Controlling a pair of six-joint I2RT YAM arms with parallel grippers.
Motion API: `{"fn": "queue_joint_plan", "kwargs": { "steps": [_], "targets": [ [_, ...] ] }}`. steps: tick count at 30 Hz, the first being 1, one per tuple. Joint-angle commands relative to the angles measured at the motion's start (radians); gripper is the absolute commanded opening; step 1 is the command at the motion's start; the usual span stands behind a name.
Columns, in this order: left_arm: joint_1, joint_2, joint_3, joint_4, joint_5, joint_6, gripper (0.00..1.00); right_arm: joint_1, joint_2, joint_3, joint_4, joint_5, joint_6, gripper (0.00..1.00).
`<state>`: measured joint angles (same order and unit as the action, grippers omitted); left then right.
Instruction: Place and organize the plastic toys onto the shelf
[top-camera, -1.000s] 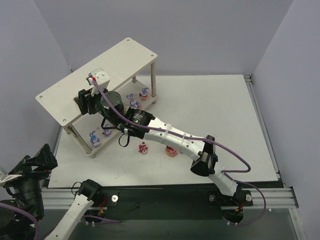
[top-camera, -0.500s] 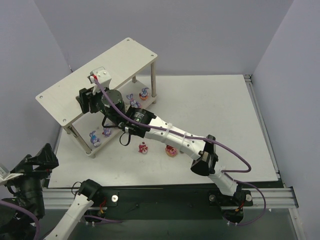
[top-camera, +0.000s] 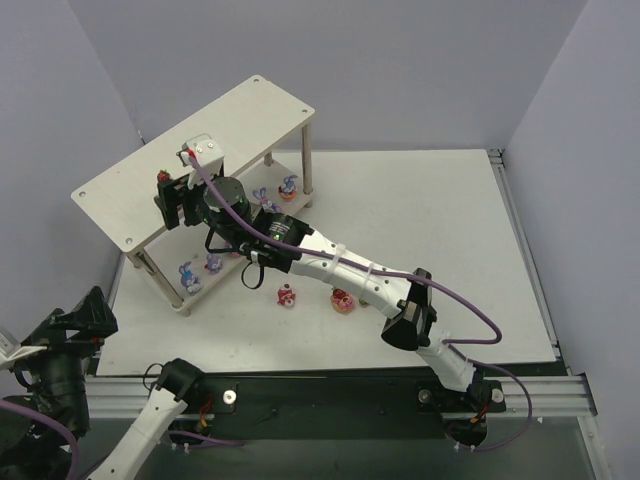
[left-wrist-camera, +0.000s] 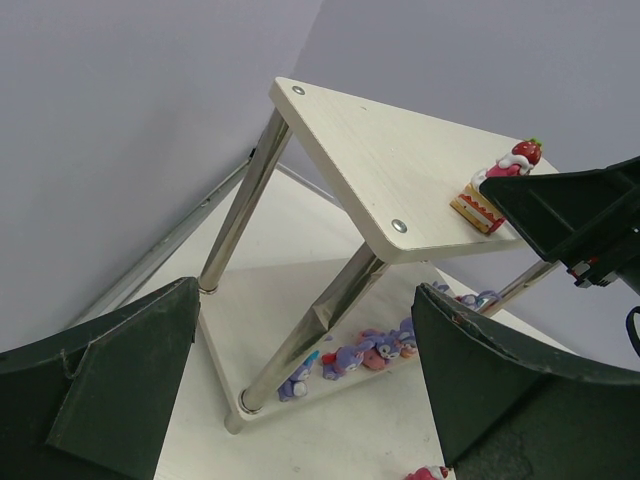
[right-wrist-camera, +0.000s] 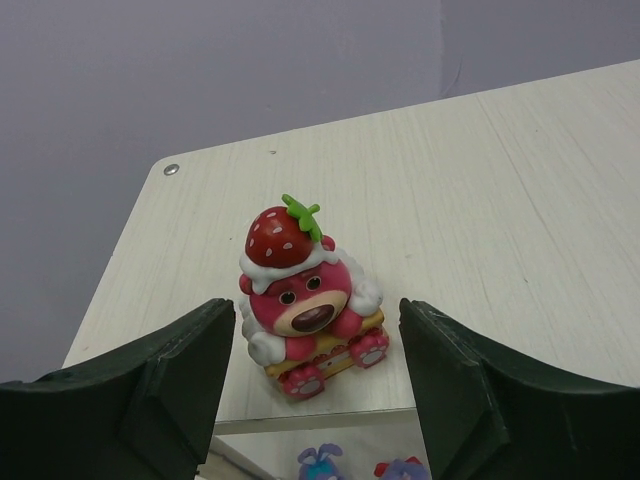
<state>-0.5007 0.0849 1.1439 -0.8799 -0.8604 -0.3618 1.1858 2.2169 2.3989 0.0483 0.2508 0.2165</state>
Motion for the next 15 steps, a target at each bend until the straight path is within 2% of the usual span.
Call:
{"fn": "queue_joint_plan", "kwargs": {
  "steps": [1,5,15],
  "targets": [
    [-0.009,-0.005,0.002,-0.001,-0.008,-0.002,0.97,0.001,-0.023,0.002,0.056,-0.013,0.003,0.69],
    [-0.015,-0.004,0.004,-0.001,-0.012,0.000,0.97,0.018,-0.051,-0.026,0.079,-0.016,-0.035,0.75],
    [-0.025,0.062,0.025,-0.014,0.084,-0.011,0.97,0.054,-0.155,-0.121,0.099,-0.007,-0.106,0.75]
  ]
}}
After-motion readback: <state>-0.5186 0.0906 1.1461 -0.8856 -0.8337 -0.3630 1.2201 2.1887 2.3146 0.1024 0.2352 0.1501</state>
